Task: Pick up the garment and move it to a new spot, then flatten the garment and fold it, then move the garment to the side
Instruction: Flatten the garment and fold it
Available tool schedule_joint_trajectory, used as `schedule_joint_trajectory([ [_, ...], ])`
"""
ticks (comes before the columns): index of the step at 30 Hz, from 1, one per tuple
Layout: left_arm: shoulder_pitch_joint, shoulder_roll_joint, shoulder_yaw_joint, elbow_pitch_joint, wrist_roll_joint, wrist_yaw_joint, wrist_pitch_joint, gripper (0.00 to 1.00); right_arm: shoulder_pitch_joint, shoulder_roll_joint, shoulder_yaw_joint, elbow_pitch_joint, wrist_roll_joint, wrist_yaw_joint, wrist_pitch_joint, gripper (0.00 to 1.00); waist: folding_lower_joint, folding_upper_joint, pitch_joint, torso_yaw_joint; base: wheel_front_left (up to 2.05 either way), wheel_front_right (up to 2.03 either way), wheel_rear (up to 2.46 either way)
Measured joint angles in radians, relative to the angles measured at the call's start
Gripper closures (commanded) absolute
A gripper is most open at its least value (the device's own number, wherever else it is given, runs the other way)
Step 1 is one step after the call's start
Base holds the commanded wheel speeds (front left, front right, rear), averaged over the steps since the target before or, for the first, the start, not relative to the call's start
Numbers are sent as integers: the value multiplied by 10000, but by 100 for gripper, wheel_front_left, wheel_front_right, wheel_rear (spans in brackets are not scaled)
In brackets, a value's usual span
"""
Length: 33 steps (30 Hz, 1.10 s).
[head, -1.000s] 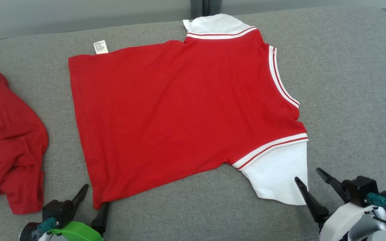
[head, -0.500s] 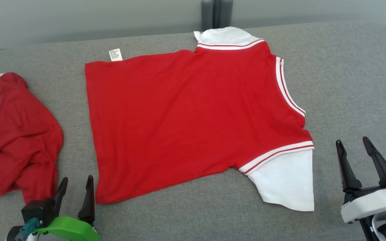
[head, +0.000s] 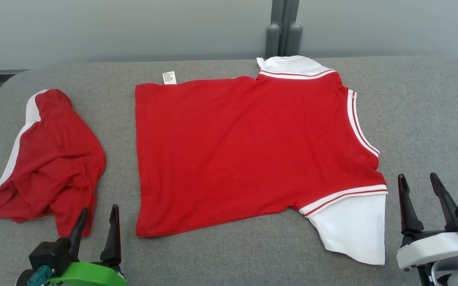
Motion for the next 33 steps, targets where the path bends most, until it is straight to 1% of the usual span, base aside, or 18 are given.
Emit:
schedule_joint_trajectory([
  [6, 184, -71, 255, -249, 2, -8, -2, 0, -53, 391, -79, -104, -512, -2, 0, 0, 0, 0, -67, 2, 0, 0, 0],
  [12, 176, -178, -59, -221, 234, -198, 0, 0, -57, 846, -173, -96, -627, 0, 0, 0, 0, 0, -103, -111, 0, 0, 0],
  [18, 174, -205, 67, -236, 263, -267, 0, 0, -51, 1072, -209, -56, -798, 104, 0, 0, 0, 0, -124, -323, 0, 0, 0],
  [29, 186, -221, 242, -59, 309, -326, 0, 0, 315, 1089, -779, 17, -1083, 349, 0, 0, 0, 0, -321, -720, 0, 0, 0],
  [33, 186, -226, 341, -31, 311, -355, 0, 0, 315, 1143, -792, 23, -1166, 481, 0, 0, 0, 0, -363, -827, 0, 0, 0],
])
